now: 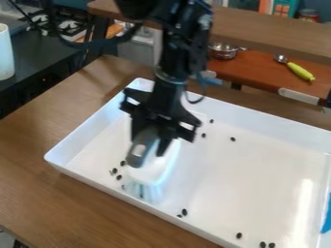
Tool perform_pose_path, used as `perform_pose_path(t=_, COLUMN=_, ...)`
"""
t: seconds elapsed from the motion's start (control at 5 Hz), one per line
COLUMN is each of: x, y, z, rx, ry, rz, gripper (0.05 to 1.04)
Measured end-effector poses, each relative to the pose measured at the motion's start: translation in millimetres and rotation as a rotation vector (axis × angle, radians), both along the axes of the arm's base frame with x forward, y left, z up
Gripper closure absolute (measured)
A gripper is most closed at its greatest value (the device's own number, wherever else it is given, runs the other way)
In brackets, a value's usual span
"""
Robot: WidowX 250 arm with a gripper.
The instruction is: Sweep into pile
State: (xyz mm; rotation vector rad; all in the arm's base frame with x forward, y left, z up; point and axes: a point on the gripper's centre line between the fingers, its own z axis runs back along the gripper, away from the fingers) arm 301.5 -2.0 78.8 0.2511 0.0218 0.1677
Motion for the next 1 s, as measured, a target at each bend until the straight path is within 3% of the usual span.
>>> perform_pose_path(t=0.6, x=-9, y=65, z=19.1, rx=0.025, ry=-0.061, rz=0.015, gripper=0.588)
perform_pose_path(t=0.8, x=-12, y=54, z=37.7, rx=-0.038, ry=-0.105, rz=-0.001, gripper=0.588)
perform_pose_path(t=1.0, x=-14, y=15, z=48.8, rx=-0.133, ry=-0.094, rz=-0.038, gripper=0.588)
